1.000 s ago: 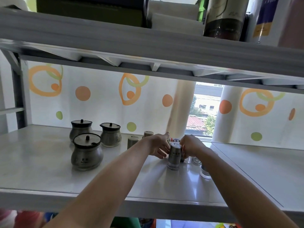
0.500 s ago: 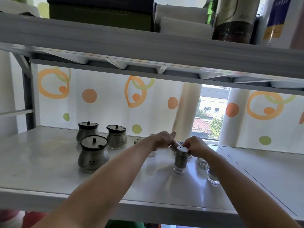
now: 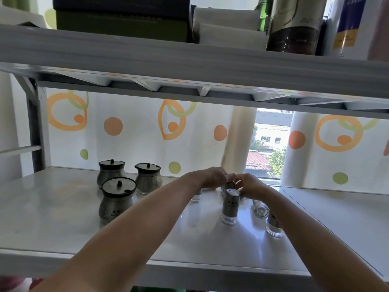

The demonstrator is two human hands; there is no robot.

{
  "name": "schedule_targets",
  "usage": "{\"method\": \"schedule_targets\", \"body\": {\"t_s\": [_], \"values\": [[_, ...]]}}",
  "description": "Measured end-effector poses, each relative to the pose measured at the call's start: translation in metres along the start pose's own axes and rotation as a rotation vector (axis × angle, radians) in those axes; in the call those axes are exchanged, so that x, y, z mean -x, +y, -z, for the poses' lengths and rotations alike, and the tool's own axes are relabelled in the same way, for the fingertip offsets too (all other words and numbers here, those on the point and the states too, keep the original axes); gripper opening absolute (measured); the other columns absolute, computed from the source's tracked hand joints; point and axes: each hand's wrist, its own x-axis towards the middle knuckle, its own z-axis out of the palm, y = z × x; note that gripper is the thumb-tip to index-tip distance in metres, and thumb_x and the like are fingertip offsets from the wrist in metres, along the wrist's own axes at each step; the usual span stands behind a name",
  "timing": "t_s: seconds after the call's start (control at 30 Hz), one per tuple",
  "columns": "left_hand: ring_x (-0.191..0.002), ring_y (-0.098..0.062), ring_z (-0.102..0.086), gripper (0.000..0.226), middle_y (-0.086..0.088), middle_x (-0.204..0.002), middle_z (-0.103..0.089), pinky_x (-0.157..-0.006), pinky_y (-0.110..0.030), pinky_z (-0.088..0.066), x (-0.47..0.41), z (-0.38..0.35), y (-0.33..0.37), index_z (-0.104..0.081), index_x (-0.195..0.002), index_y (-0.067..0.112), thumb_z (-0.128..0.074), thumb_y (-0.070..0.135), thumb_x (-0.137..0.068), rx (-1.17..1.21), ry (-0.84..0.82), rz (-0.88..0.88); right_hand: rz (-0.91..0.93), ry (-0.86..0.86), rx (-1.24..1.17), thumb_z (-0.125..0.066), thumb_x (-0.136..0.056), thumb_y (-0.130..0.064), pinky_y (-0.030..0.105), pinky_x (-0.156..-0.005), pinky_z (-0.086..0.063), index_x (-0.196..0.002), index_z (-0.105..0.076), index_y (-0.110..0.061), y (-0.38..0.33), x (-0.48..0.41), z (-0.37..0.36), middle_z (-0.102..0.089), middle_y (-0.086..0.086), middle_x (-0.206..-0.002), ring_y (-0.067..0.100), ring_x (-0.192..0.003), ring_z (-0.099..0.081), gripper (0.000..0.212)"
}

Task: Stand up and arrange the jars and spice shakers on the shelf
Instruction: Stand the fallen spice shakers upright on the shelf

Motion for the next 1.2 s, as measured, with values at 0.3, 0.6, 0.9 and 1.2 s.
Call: {"method": "schedule_targets", "body": {"t_s": [0.3, 0.6, 0.9, 1.2], "values": [[-0.089, -0.022, -0.044, 0.053, -0.012, -0.096, -0.050, -0.082, -0.029, -0.033, -0.001, -0.001, 0.007, -0.059, -0.114, -0.005, -0.033, 0.040, -0.100, -0.002, -0.054, -0.005, -0.021, -0.056, 0.006, -0.068, -0.070, 0.010, 0.025, -0.062, -0.049, -0.112, -0.060, 0.003, -0.002, -0.002, 0.013, -0.065, 0.013, -0.088, 0.023, -0.079, -0.060, 0.043], [-0.092, -0.030, -0.055, 0.057, -0.027, -0.118, -0.060, -0.079, -0.031, -0.038, -0.004, -0.002, 0.023, -0.058, -0.116, -0.011, -0.036, 0.040, -0.099, 0.062, 0.086, -0.081, -0.212, 0.158, -0.222, -0.068, -0.078, 0.003, 0.027, -0.062, -0.054, -0.106, -0.064, 0.005, 0.024, 0.016, 0.070, -0.066, 0.022, -0.096, 0.029, -0.080, -0.064, 0.028], [-0.103, -0.030, -0.056, 0.056, -0.023, -0.122, -0.056, -0.091, -0.035, -0.045, -0.020, -0.023, 0.086, -0.045, -0.132, -0.001, -0.026, 0.042, -0.101, 0.570, 0.035, -0.018, -0.359, 0.208, -0.726, -0.069, -0.079, -0.003, 0.033, -0.065, -0.050, -0.105, -0.060, 0.007, 0.093, 0.035, 0.033, -0.061, 0.021, -0.101, 0.023, -0.078, -0.060, 0.030], [-0.059, -0.023, -0.048, 0.063, -0.017, -0.075, -0.067, -0.078, -0.033, -0.048, -0.045, -0.056, 0.090, -0.060, -0.107, -0.006, -0.025, 0.046, -0.100, 0.308, -0.126, 0.346, -0.267, 0.364, -0.552, -0.072, -0.078, -0.036, 0.028, -0.073, -0.049, -0.096, -0.066, -0.012, 0.107, 0.026, 0.010, -0.066, 0.008, -0.092, 0.025, -0.090, -0.062, 0.031]]}}
